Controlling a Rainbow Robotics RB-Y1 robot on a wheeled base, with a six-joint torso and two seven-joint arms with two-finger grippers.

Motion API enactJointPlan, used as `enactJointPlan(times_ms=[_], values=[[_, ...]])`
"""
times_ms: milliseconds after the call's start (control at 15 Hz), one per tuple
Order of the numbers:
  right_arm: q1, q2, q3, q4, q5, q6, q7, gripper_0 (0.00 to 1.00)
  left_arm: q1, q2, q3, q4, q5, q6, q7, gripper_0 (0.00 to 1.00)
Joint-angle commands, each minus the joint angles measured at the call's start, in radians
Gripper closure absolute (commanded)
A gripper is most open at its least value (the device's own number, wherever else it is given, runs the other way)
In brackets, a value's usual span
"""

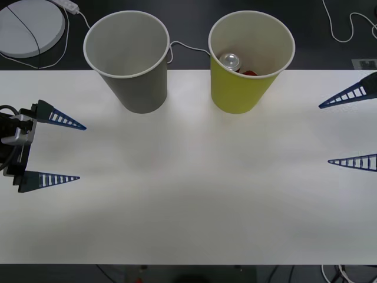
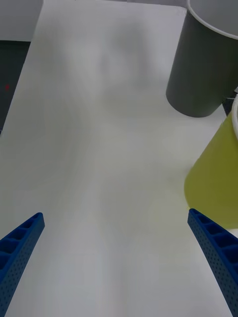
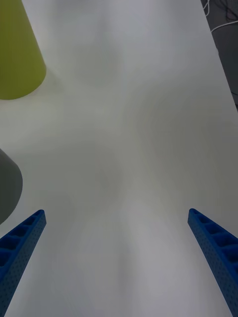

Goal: Put the can into the green bin and the plastic bottle into the gray bin

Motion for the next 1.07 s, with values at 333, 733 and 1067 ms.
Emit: enactJointPlan(times_ms=[333, 733, 1067], values=[[0.091, 0.058, -0.017, 0.0, 0.055, 0.0, 0.072, 0.0, 0.0, 0.0, 0.0, 0.0, 0.0, 0.0, 0.0, 0.0], [0.137, 0.145, -0.037, 0.0, 0.143, 0.0, 0.178, 0.0, 0.0, 0.0, 0.0, 0.0, 0.0, 0.0, 0.0, 0.0], [0.169, 0.194, -0.043, -0.009, 0.173, 0.0, 0.213, 0.0, 0.0, 0.0, 0.0, 0.0, 0.0, 0.0, 0.0, 0.0]])
